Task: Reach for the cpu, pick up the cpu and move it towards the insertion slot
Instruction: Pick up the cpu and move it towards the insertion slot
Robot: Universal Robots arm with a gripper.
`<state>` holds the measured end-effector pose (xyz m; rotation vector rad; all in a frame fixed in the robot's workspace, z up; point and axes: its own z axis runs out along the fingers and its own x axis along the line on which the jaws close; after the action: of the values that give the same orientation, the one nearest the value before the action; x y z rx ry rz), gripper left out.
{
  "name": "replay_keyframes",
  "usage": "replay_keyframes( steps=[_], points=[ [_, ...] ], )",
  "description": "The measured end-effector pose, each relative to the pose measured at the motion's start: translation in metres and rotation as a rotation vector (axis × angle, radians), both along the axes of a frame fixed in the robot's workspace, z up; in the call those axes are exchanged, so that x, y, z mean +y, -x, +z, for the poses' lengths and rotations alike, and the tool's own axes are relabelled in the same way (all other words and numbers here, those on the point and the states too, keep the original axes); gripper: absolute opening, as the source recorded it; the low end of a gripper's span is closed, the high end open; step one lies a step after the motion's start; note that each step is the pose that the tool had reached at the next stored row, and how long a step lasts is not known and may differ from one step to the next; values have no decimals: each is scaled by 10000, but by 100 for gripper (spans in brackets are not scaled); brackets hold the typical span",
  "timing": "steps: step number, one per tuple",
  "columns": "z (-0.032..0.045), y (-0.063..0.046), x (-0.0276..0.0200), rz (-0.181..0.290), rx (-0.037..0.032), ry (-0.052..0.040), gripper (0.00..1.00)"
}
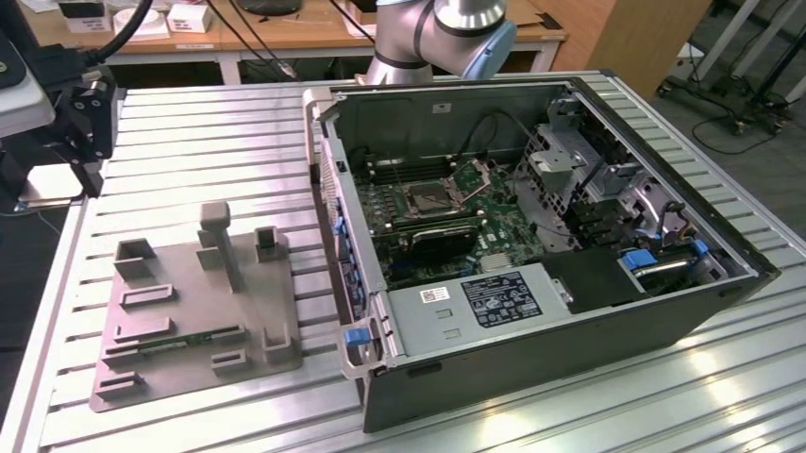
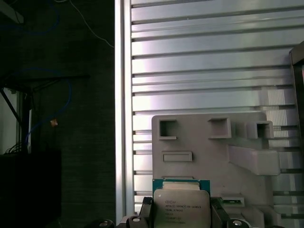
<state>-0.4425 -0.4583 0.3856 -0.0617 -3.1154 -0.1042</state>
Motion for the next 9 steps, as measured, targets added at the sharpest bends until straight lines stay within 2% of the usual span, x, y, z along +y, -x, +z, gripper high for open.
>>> replay_keyframes(
  steps=[9],
  points=[
    [25, 0, 0, -1, 0, 0, 54]
  ],
)
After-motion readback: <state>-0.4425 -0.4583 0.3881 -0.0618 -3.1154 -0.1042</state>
